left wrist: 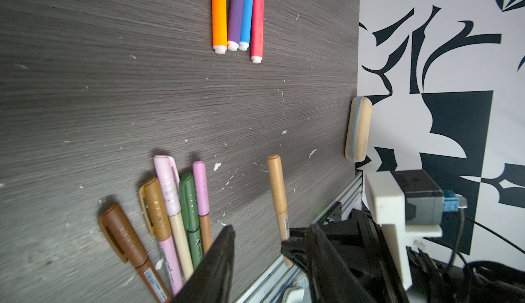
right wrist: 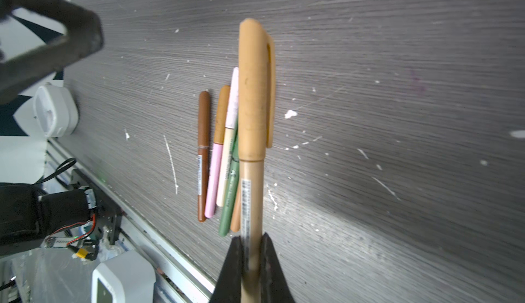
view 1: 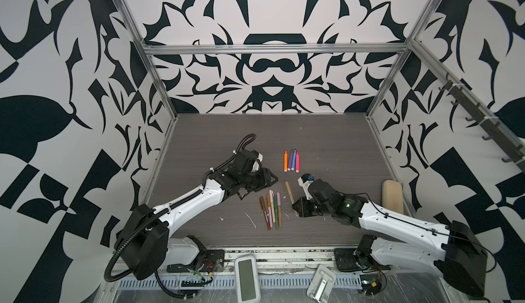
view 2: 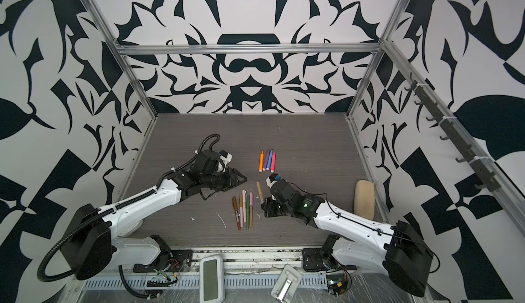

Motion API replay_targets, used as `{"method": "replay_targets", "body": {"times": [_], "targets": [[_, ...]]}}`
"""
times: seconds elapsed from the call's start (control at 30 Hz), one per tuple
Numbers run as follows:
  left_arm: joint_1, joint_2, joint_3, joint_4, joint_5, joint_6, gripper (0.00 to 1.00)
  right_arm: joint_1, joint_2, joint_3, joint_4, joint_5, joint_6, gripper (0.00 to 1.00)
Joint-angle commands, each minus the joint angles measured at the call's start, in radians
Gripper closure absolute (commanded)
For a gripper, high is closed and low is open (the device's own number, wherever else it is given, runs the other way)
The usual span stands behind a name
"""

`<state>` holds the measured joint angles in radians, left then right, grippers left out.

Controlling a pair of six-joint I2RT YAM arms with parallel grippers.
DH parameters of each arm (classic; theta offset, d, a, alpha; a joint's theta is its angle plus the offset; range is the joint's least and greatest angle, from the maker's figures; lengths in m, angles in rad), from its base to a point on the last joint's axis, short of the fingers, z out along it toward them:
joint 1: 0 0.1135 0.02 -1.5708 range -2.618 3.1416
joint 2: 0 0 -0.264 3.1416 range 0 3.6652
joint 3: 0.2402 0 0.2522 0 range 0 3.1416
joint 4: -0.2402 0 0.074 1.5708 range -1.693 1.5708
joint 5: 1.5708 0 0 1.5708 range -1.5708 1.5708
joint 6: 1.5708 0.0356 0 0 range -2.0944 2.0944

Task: Open the pen caps
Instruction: 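Lift the tan pen with the right gripper while the left gripper approaches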

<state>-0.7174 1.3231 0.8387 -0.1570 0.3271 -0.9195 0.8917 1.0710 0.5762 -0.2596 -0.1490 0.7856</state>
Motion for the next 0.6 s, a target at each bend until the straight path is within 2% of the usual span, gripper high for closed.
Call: {"method": "replay_targets", "body": {"times": [0.0, 0.3, 0.57], "targets": [[-0.010, 0.014, -0.018, 0.039, 0.010, -0.020, 0.55, -0.001, 0.000, -0.004, 0.062, -0.041, -0.011, 1.00], [-0.036, 0.052, -0.012, 0.069, 0.016, -0.033, 0.55, -0.001, -0.010, 0.001, 0.091, -0.074, -0.008, 1.00], [-0.078, 0.123, 0.014, 0.092, 0.033, -0.047, 0.55, 0.002, -0.014, -0.024, 0.203, -0.142, 0.012, 1.00]]}}
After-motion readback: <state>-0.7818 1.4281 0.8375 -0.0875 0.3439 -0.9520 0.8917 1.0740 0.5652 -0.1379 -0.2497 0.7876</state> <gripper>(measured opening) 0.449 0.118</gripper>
